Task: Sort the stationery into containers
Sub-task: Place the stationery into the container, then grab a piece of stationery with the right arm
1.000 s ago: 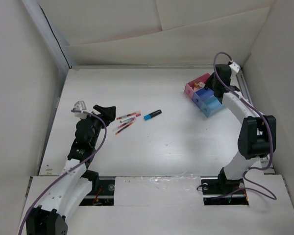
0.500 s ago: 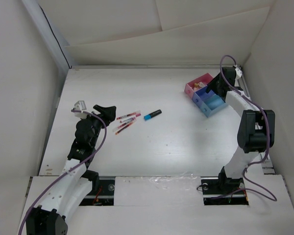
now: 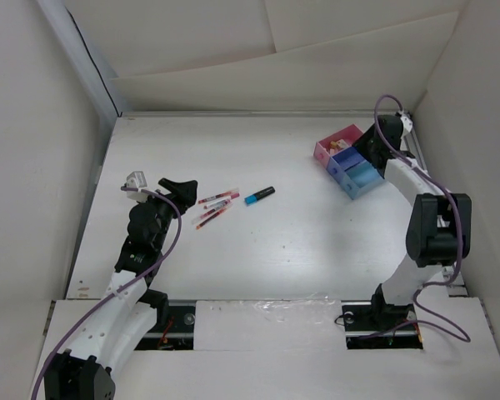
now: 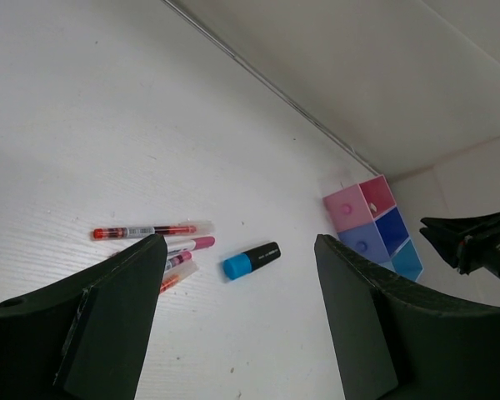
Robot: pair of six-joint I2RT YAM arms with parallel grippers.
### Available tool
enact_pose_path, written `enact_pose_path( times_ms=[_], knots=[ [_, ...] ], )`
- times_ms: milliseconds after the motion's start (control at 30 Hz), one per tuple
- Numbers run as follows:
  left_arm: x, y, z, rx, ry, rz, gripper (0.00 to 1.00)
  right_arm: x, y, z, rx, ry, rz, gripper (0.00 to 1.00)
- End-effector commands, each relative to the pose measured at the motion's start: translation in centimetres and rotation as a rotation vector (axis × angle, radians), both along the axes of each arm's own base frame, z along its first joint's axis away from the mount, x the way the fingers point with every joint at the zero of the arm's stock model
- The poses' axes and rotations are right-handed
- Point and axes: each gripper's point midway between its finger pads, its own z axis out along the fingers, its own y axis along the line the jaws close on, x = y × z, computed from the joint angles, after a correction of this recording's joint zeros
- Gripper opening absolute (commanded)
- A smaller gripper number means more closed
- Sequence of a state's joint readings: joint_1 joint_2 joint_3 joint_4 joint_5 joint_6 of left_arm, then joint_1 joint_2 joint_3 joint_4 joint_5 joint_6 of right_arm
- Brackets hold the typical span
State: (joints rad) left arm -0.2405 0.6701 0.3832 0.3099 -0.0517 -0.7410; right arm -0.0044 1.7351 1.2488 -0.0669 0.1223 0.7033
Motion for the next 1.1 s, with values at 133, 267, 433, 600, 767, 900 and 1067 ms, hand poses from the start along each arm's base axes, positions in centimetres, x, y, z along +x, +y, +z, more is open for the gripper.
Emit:
enact_pose_path(
  times_ms=[133,267,433,600,767,900,1067],
  knots=[
    [0.1,-0.5,2.6,-0.01,-0.083,-0.028,0.69,-3.0,11.8,7.7,-0.093,-0.21,0.281,0.15],
    [0.2,-0.6,2.6,-0.008,-0.076,-0.028,0.69,-5.2,19.2,4.7,-0.123,-0.16,0.462,0.14],
    [0.1,-0.4,2.7,-0.007,-0.076,-0.019,0.69,-9.0,26.7,-0.2,-0.183,-0.06,0.725,0.24],
    [0.1,-0.4,2.5,-0.007,-0.076,-0.019,0.69,-11.6,29.4,-3.0,-0.299,0.022,0.811,0.47],
    [0.1,-0.4,2.4,-0.007,-0.075,-0.019,0.69,-11.6,27.6,-4.7,-0.403,0.092,0.755,0.8],
    [0.2,-0.4,2.8,-0.009,-0.083,-0.019,0.69,-11.5,26.4,-6.7,-0.496,0.198,0.747,0.95],
    [0.2,-0.4,2.8,-0.009,-0.083,-0.019,0.69,-10.6,27.0,-8.1,-0.546,0.231,0.791,1.0]
  ],
)
